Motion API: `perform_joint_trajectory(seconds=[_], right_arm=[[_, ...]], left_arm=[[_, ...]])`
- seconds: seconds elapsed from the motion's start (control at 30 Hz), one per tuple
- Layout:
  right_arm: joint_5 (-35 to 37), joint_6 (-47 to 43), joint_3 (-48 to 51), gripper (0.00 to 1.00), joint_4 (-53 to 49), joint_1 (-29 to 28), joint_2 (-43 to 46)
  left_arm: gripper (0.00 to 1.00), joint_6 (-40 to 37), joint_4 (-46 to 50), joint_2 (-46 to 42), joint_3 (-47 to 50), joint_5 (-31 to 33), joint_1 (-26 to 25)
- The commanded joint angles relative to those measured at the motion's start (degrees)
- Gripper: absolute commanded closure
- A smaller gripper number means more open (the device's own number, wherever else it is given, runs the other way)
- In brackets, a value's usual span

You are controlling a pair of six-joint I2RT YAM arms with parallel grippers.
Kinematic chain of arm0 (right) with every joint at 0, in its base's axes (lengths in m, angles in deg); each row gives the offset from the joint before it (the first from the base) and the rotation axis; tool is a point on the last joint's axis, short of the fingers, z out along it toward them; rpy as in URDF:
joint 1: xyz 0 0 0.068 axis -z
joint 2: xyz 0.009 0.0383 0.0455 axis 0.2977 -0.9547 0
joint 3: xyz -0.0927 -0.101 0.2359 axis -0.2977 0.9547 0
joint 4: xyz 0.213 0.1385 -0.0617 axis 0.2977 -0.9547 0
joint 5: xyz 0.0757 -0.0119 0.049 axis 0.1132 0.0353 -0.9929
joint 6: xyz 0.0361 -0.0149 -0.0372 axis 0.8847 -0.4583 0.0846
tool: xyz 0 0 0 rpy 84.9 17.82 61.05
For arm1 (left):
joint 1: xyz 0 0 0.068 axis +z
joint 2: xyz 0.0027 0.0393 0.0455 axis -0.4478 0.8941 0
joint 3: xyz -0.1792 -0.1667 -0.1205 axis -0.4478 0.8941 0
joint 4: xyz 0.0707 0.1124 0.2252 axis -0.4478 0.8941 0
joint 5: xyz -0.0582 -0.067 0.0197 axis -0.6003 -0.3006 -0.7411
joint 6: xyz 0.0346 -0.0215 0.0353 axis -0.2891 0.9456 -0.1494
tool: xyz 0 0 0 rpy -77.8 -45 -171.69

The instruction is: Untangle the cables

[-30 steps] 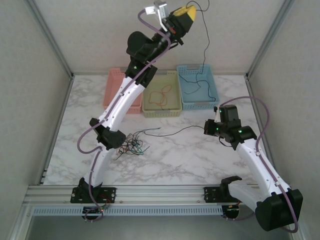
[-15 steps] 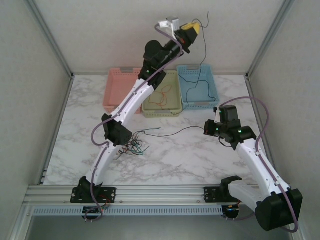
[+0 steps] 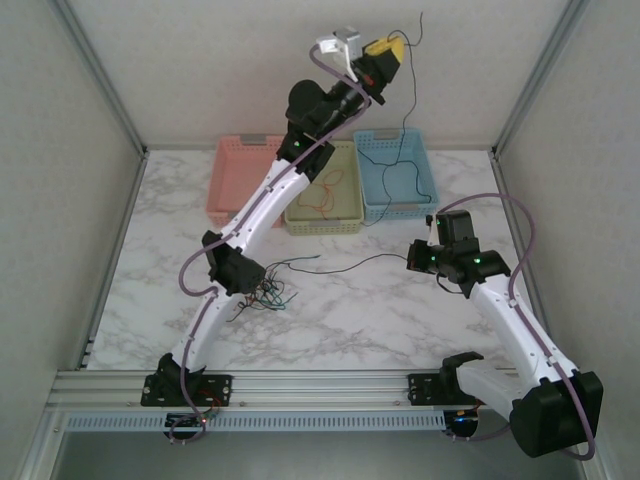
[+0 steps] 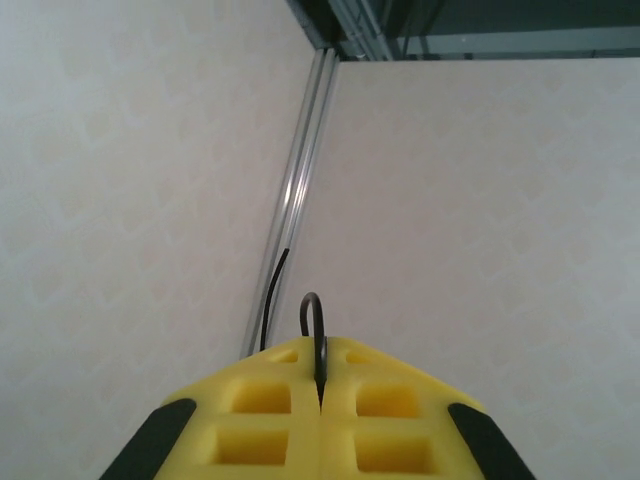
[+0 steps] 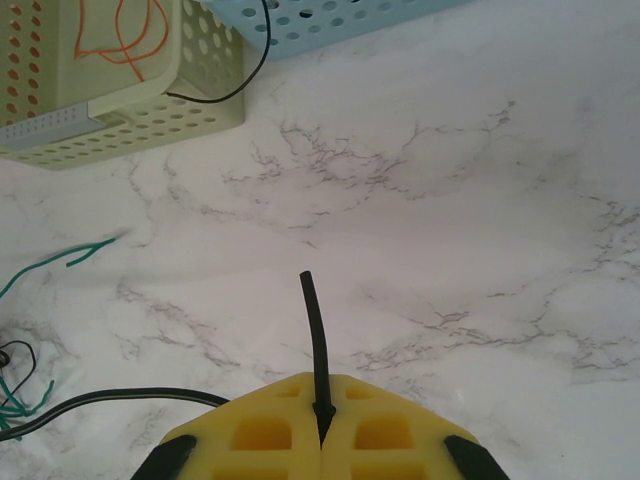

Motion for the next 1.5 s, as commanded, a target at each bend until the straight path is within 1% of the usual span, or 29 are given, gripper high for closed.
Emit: perform_joint_trajectory(seconds=[0.0,0.17,0.27,0.33,0.43,0.47,0.5,0.53,0.6,0.63,0.73,0.8,0.87,0.9,0.93,0.97,1.03,1.07,1.13,1.27,1.3,1.47], right_arm=[[-0.5,0.1,0.9,1.00,0.8,0.3,-0.2],[-0.6,0.2,0.9,1.00,0.9,0.3,-0.8],[0.2,0.3,0.7,1.00,0.8,0.3,-1.5],[0.9,0.2,0.8,1.00,0.9,0.3,-2.1],[2.1,0.5,0.8,0.99,1.3,0.3,-3.1],[2.3,0.6,0.9,0.93,1.7,0.3,-3.5],[2.3,0.6,1.0,0.84,2.0,0.3,-4.2],[2.1,0.7,0.8,0.72,2.2,0.3,-5.2],[2.0,0.6,0.3,0.48,2.4,0.3,-6.7],[2.6,0.4,-0.1,0.40,2.1,0.3,-7.1],[4.7,0.0,-2.7,0.29,0.5,0.3,-5.4],[3.3,-0.8,-4.6,0.27,0.7,0.3,-2.7],[-0.2,-1.8,-6.1,0.24,3.1,0.3,0.9],[-2.9,-2.5,-6.8,0.23,5.2,0.2,2.4],[-7.0,-3.5,-7.7,0.23,7.7,0.2,3.3],[-10.6,-3.7,-8.4,0.23,9.8,0.1,3.7],[-18.3,-3.9,-10.6,0.22,15.2,-0.7,3.7],[-20.7,-4.0,-11.7,0.22,17.1,-1.5,3.5],[-25.2,-5.7,-14.5,0.21,19.8,-3.8,2.5],[-30.4,-9.1,-19.5,0.17,19.5,-6.8,0.1],[-30.8,-9.9,-20.6,0.17,19.0,-7.6,-0.4],[-26.0,-14.1,-25.6,0.17,15.2,-10.9,-4.5]], left_arm=[[1.00,-1.9,-3.7,-1.9,-2.0,0.4,0.2],[1.00,-0.7,-4.0,-1.6,-2.0,0.8,0.1],[1.00,-0.5,-1.0,-2.9,-2.0,-1.0,0.1],[1.00,-1.8,5.2,-4.9,-2.0,-3.0,0.1],[1.00,-5.1,20.6,-9.0,-2.0,-5.1,0.1],[1.00,-6.2,25.4,-10.4,-2.0,-5.4,0.0],[1.00,-7.8,31.0,-11.9,-1.9,-5.7,-0.1],[1.00,-9.3,37.6,-13.4,-1.9,-5.6,-0.2],[1.00,-12.4,46.5,-16.2,-1.5,-5.0,-0.5],[1.00,-13.8,50.7,-17.8,-1.0,-5.0,-0.7],[1.00,-16.1,59.1,-23.0,3.7,-4.1,-0.8],[1.00,-17.3,59.5,-28.5,11.9,-3.0,-0.8],[1.00,-18.1,54.6,-36.4,25.9,-2.3,-0.7],[1.00,-18.1,50.9,-40.5,32.5,-2.2,-0.5],[1.00,-17.9,47.7,-44.1,37.9,-2.4,-0.4],[1.00,-17.7,46.3,-46.2,40.8,-2.9,-0.3],[1.00,-17.4,47.5,-48.7,42.5,-3.4,-0.2],[1.00,-17.1,48.7,-49.2,42.5,-3.7,-0.2],[1.00,-16.9,50.7,-50.1,42.9,-4.1,-0.2],[1.00,-17.5,50.7,-52.3,45.2,-3.7,-0.2],[1.00,-17.6,50.6,-52.7,45.4,-3.7,-0.2],[1.00,-17.0,51.0,-53.5,45.7,-5.2,-0.2]])
